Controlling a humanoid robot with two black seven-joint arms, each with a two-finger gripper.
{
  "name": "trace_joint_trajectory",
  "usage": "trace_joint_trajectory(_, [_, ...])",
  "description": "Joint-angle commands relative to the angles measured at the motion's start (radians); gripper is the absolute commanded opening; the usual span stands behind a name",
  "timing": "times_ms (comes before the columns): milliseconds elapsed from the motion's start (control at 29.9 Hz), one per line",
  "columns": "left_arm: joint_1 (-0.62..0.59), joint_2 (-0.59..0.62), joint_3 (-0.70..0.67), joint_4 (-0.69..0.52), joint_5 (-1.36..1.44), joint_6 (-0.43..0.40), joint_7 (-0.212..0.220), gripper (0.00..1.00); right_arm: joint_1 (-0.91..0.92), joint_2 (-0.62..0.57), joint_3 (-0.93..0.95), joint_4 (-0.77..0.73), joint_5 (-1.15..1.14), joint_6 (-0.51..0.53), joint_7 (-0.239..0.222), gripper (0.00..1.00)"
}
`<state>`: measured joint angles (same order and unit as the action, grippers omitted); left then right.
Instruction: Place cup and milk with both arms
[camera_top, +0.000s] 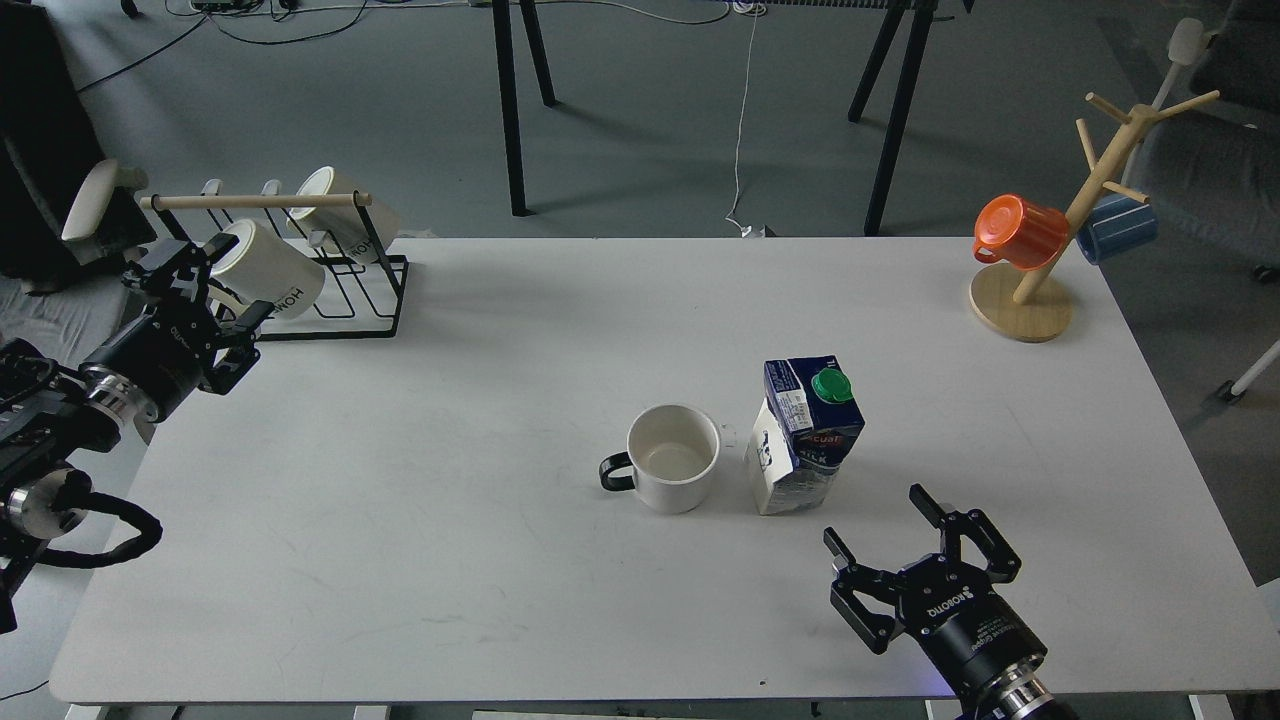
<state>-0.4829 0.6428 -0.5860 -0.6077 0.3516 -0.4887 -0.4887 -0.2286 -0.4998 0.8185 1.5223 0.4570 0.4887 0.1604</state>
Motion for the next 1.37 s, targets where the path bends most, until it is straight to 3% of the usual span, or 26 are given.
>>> trace_joint_trajectory(0, [0.001, 0.0, 0.0, 0.014, -0.002, 0.0, 0.0, 0.88, -0.08, -0.104, 0.092, 0.021, 0.008, 0.0, 0.001, 0.98])
trace_joint_trajectory(167, [0.0, 0.001, -0.003, 0.022, -0.003, 0.0, 0.0, 0.89, -0.123, -0.174, 0.28, -0.059, 0.009, 0.0, -0.001, 0.98])
trace_joint_trajectory(335, [-0.006, 0.006, -0.012, 0.022, -0.008, 0.0, 0.0, 0.89, -0.028, -0.198, 0.376, -0.119, 0.008, 0.0, -0.002, 0.97])
trace_joint_trajectory(469, [-0.006, 0.009, -0.015, 0.022, -0.008, 0.0, 0.0, 0.89, 0.139, -0.255, 0.354, -0.189, 0.006, 0.0, -0.002, 0.97])
trace_joint_trajectory(703, [-0.005, 0.02, -0.015, 0.022, -0.013, 0.0, 0.0, 0.89, 0.411, -0.249, 0.22, -0.39, 0.008, 0.0, -0.001, 0.97])
trace_joint_trajectory(904, [-0.005, 0.021, -0.04, 0.017, -0.013, 0.0, 0.0, 0.89, 0.471, -0.204, 0.211, -0.494, 0.002, 0.0, -0.001, 0.98])
trace_joint_trajectory(1340, [0.003, 0.037, -0.072, 0.017, -0.014, 0.0, 0.0, 0.89, 0.546, -0.2, 0.168, -0.505, -0.006, 0.0, 0.002, 0.98])
